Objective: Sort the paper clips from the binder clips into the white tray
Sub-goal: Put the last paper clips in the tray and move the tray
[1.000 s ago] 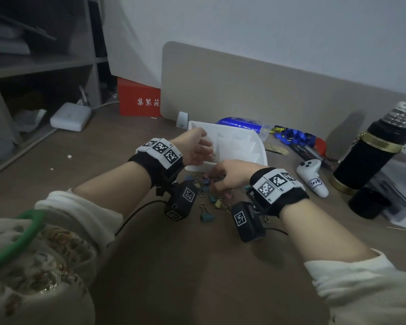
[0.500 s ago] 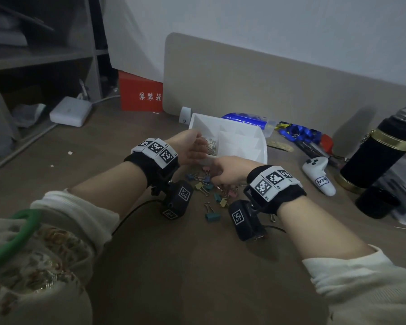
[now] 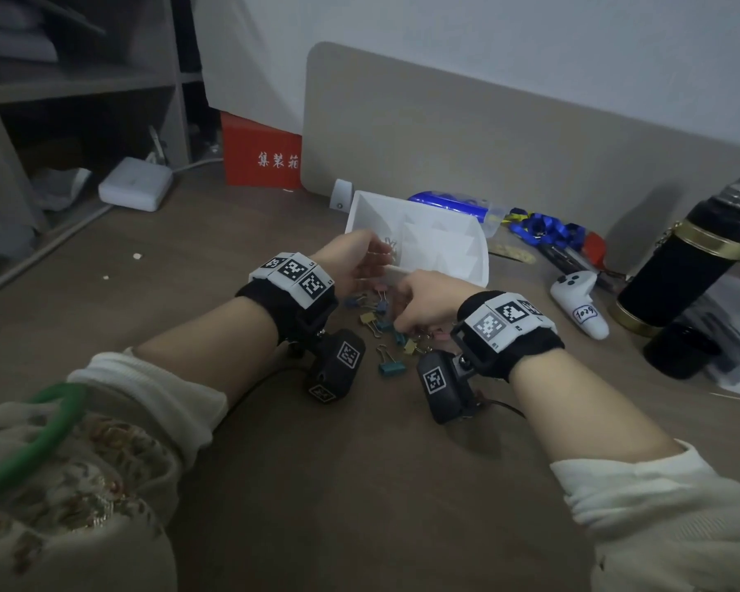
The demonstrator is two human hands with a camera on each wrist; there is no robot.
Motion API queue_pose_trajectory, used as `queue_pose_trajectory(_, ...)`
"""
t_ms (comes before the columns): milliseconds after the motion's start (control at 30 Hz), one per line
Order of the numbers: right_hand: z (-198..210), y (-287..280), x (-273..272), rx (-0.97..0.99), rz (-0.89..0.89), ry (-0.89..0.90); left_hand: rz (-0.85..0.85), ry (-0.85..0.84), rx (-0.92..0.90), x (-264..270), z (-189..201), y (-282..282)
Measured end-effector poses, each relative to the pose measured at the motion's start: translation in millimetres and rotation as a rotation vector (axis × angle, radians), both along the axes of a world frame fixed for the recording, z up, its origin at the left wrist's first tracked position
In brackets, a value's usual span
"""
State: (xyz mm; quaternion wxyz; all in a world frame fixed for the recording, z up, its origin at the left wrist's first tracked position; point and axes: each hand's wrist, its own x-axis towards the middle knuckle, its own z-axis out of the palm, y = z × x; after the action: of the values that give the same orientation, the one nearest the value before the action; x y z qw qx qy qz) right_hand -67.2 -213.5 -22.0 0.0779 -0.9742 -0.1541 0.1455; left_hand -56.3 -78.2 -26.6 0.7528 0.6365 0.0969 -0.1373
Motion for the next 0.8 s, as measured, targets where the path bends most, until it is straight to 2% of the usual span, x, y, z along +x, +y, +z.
queue_pose_trajectory(167,-3,-4,-6,0.213,-0.047,0.007,0.079,-0.040,-0.111,-11,-7,0)
queue_pose_trajectory(433,-4,-9,-7,0.486,-0.097,-0.155,0.131,-0.051,-0.242,-21,-13,4)
queue_pose_trajectory(633,-5,-3,-15,0.693,-0.117,-0.260,0.166,-0.034,-0.269,-21,-15,6)
queue_pose_trajectory(700,0,2,-18,0.805,-0.094,-0.295,0.143,-0.012,-0.253,-21,-15,5)
queue_pose_trajectory(800,5,11,-22,0.993,-0.036,-0.246,0.039,0.017,-0.240,-22,-14,1)
